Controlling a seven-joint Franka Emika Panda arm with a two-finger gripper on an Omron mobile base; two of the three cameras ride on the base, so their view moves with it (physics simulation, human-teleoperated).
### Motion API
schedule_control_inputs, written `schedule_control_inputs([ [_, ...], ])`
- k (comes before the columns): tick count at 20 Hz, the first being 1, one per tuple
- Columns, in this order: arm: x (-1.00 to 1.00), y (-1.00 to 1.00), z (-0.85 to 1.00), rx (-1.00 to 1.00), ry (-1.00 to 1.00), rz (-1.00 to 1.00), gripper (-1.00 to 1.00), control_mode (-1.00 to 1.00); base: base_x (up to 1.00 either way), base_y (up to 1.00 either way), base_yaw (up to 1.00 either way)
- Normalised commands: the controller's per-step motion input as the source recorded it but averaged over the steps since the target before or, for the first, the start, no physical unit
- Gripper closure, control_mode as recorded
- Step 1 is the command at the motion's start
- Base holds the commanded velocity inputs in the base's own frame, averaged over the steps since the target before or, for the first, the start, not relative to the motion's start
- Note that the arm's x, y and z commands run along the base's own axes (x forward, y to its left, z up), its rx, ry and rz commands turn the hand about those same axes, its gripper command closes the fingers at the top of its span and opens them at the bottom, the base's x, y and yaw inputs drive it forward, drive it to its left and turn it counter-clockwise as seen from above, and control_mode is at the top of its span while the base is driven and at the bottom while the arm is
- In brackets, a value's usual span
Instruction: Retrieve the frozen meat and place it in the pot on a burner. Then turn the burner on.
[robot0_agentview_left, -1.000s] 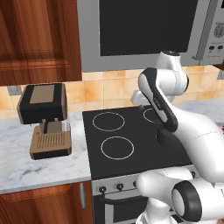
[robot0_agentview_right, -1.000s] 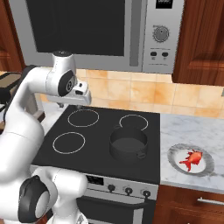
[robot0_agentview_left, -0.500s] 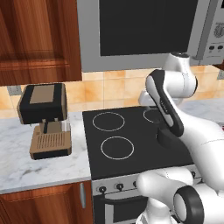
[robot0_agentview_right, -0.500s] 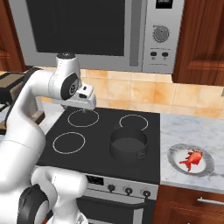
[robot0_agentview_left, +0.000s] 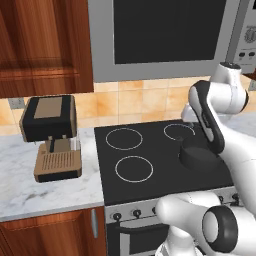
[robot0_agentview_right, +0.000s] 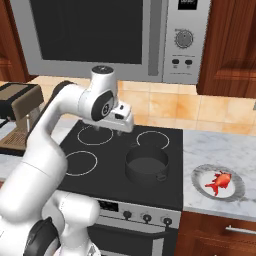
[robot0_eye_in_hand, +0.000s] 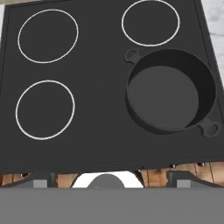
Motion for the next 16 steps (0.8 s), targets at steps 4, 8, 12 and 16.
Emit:
schedule_control_inputs([
  [4, 0.00, -1.00, -0.09, 0.00, 0.00, -0.02, -1.00, -1.00, 0.00, 0.00, 0.00],
  [8, 0.00, -1.00, -0.19, 0.00, 0.00, -0.04, -1.00, -1.00, 0.00, 0.00, 0.00],
  [12, 0.00, -0.98, -0.31, 0.00, 0.00, -0.08, -1.00, -1.00, 0.00, 0.00, 0.00],
  [16, 0.00, -0.97, -0.34, 0.00, 0.02, -0.08, -1.00, -1.00, 0.00, 0.00, 0.00],
])
